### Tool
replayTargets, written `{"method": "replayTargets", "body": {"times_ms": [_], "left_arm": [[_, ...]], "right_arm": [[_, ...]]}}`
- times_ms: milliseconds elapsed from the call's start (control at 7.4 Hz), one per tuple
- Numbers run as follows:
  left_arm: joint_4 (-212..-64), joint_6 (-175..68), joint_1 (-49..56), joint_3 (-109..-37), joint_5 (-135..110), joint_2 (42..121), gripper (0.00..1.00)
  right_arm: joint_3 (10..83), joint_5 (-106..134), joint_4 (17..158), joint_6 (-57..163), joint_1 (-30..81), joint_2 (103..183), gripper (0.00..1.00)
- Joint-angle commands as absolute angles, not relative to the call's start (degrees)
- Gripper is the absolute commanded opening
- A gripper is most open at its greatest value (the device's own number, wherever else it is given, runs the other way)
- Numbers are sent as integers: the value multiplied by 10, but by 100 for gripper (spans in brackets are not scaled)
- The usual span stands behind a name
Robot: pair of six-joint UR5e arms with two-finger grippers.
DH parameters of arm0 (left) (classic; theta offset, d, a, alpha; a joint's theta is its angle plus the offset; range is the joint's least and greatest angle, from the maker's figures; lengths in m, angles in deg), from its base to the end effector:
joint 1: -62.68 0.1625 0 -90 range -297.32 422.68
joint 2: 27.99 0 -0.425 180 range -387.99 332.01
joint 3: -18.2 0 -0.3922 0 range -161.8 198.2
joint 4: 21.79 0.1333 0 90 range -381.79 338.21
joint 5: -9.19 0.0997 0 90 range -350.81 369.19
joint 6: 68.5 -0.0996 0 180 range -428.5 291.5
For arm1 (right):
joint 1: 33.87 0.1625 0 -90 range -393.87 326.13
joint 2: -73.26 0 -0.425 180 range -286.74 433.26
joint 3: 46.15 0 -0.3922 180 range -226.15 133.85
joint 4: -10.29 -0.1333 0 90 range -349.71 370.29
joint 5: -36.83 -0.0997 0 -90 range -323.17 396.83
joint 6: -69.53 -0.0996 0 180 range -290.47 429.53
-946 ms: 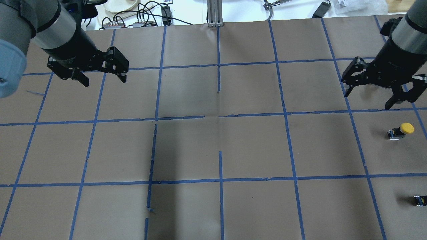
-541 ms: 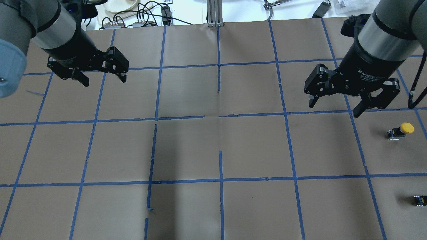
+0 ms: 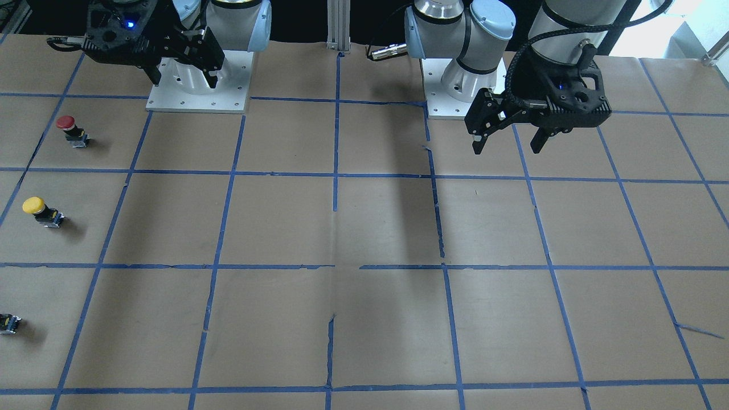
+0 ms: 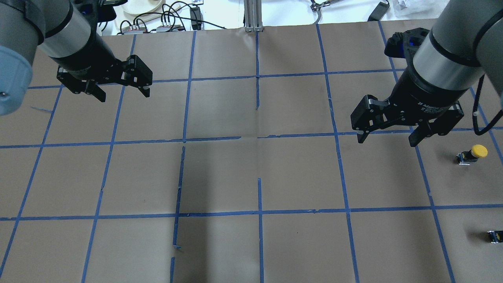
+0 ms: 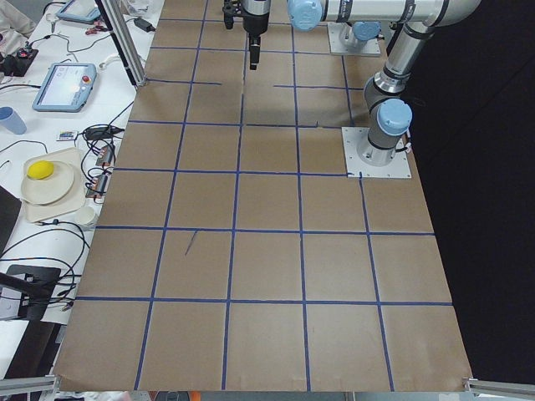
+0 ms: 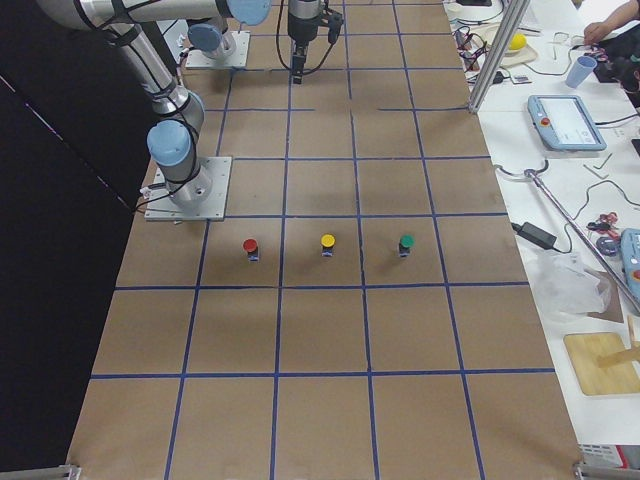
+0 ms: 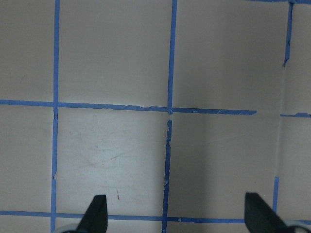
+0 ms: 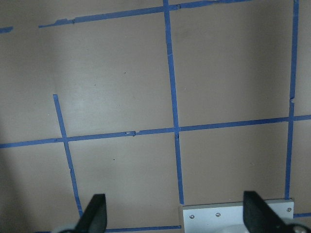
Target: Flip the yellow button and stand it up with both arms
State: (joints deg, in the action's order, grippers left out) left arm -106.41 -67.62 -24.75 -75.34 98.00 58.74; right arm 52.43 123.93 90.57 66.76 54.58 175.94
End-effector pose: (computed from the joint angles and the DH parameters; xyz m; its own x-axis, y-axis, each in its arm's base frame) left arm -0.1139 -0.4817 0.4947 -0.9981 -0.0583 0.0221 -0.0600 0.9942 -0.0887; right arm 0.1278 -0.3910 0.4964 -0.9958 0.0800 -0.0456 0.0751 0.9921 0.1002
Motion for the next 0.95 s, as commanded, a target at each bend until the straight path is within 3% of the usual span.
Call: {"method": "replayTargets", "body": {"times_ms": [0, 811], "left_arm": [[-1063, -676, -249, -753, 980, 588, 100], [-1062, -677, -248, -755, 980, 588, 100]], "right_arm": [[520, 1242, 905, 682, 533, 1759, 100], [521, 1276, 902, 682, 509, 1761, 100]]}}
